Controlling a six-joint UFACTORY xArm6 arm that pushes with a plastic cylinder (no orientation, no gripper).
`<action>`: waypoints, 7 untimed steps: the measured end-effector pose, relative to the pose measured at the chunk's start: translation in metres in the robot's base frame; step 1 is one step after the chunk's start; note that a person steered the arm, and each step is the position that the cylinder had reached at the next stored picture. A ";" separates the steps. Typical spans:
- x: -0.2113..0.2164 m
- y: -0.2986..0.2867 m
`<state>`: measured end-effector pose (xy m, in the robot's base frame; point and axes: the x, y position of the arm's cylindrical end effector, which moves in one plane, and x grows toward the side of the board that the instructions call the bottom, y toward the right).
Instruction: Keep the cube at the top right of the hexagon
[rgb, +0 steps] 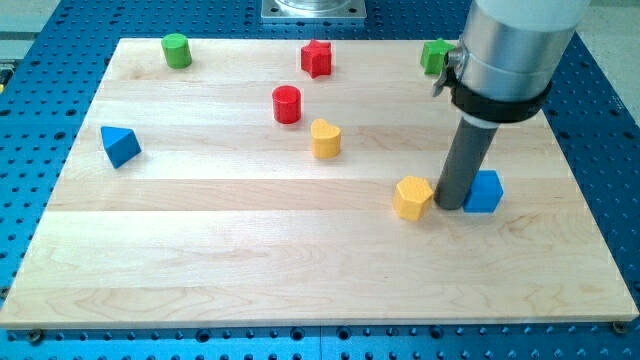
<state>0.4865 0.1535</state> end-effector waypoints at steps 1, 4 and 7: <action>0.018 0.015; 0.010 0.086; 0.032 0.060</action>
<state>0.5186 0.2138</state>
